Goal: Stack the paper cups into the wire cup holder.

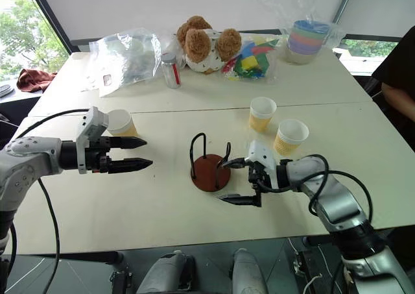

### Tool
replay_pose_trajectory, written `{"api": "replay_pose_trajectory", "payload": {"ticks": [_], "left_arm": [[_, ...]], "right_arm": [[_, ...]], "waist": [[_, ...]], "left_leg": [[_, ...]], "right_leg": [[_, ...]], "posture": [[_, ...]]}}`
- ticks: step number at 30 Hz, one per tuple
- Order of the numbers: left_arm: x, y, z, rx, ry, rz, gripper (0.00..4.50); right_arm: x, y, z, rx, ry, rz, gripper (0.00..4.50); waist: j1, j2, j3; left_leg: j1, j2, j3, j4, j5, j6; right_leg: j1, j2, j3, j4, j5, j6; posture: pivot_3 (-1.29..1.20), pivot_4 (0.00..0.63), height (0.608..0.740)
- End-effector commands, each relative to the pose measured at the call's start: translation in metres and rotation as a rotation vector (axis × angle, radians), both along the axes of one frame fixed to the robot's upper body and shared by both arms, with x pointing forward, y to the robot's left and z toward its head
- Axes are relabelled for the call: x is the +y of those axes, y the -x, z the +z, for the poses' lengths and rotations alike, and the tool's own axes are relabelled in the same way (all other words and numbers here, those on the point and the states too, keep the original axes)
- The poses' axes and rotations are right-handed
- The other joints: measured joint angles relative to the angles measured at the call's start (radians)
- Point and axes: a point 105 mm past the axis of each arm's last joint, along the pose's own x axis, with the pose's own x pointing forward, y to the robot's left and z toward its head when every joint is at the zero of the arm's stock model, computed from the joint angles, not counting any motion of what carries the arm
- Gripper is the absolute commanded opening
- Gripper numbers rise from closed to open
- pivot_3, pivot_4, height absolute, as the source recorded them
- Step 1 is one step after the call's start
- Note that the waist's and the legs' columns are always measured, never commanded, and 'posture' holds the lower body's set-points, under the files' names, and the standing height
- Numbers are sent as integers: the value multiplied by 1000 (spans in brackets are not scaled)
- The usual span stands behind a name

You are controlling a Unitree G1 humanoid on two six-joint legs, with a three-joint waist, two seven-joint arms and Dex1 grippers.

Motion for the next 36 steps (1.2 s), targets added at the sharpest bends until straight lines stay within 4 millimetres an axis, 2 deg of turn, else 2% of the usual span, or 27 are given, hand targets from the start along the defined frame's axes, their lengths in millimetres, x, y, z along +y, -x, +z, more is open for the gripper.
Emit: {"api": "replay_pose_trajectory", "payload": {"ticks": [1,5,7,9,13,19,24,28,30,32,36], "left_arm": [[-1,-1,10,-47,-2,-25,3898],[4,-13,23,-112,-18,-6,3898],[2,-11,32,-116,-60,-59,3898],[1,-2,31,-88,-120,-127,3898],[-4,15,25,-51,-189,-242,3898],[-11,6,37,-144,-197,-260,3898],[-26,5,58,-175,-57,-247,3898],[-27,6,56,-173,-76,-236,3898],[-26,6,54,-171,-92,-232,3898],[-25,6,52,-173,-111,-228,3898],[-22,6,47,-170,-120,-219,3898]], "right_arm": [[-25,8,22,-6,37,-133,4472],[-47,15,34,49,116,-236,4472],[-67,5,58,9,186,-291,4472],[-84,-7,82,-52,244,-330,4472],[-109,-37,107,-174,345,-380,4472],[-130,-62,96,-165,451,-359,4472],[-134,-76,73,-127,505,-291,4472],[-131,-82,62,-96,497,-267,4472],[-131,-86,58,-103,504,-262,3961],[-131,-88,56,-103,505,-255,3185],[-129,-90,58,-111,503,-243,1013]], "waist": [[4,0,0],[14,0,0],[15,0,0],[12,0,0],[9,0,0],[17,-1,1],[9,-1,2],[7,-1,2],[6,-1,2],[7,-1,2],[8,-1,2]], "left_leg": [[0,0,0,0,0,0],[0,0,0,1,0,0],[1,1,0,2,0,0],[1,0,0,2,0,0],[1,1,2,0,0,1],[-1,1,3,1,0,1],[0,1,5,3,-1,3],[0,1,5,3,-1,3],[0,2,4,3,-1,2],[0,2,5,3,-1,2],[0,2,5,3,-1,2]], "right_leg": [[0,0,0,0,0,0],[1,0,0,0,0,-1],[1,0,0,0,-1,-4],[1,0,0,0,-1,-5],[0,1,0,-2,-1,-5],[0,4,0,-3,0,-1],[0,5,1,-2,1,0],[0,5,1,-1,0,0],[0,6,1,-1,0,0],[0,6,1,-1,0,0],[0,6,1,-1,0,0]], "posture": [[0,150,740],[0,150,740],[0,150,740],[0,150,740],[0,150,740],[0,150,740],[0,150,740],[0,150,740],[0,150,740],[0,150,740],[0,150,740]]}}
